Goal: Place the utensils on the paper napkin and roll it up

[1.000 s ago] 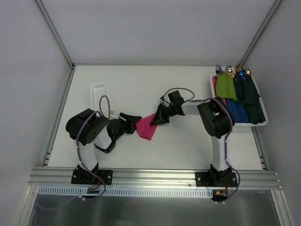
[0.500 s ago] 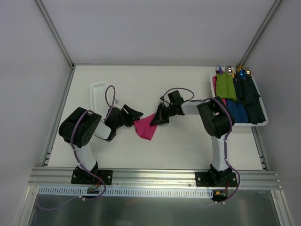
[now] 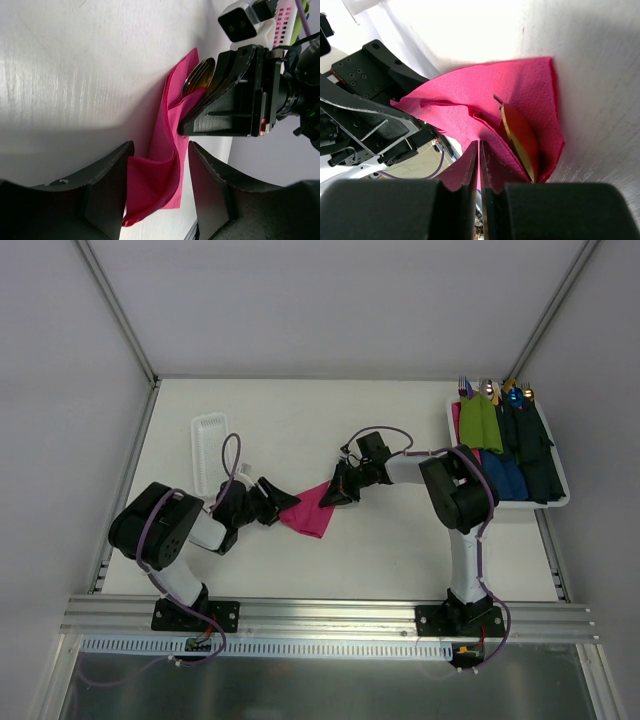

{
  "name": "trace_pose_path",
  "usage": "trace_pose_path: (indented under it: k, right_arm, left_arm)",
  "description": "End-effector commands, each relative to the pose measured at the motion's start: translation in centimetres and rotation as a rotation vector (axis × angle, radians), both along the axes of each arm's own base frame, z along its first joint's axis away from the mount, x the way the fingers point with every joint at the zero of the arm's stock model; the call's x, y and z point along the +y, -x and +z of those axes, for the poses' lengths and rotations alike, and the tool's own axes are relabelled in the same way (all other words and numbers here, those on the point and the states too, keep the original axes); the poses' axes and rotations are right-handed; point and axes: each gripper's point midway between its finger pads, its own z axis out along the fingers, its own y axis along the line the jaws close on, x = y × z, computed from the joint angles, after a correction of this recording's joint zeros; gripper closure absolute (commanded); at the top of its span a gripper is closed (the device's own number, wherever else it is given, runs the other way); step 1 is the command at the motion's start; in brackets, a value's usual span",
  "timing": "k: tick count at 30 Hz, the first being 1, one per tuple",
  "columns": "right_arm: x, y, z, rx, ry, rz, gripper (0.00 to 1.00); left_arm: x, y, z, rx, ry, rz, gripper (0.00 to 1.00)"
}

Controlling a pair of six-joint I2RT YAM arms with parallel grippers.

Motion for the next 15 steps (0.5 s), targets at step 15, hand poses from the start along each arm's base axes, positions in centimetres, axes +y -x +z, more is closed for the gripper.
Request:
trace_pose_path:
  k: [15]
  right_arm:
    - [-2.7,0.9,-4.8,0.026,0.191,-0.018,0.93]
  left_arm:
    - [3.4,3.3,-1.6,0.096,-0.197,0.029,0.67]
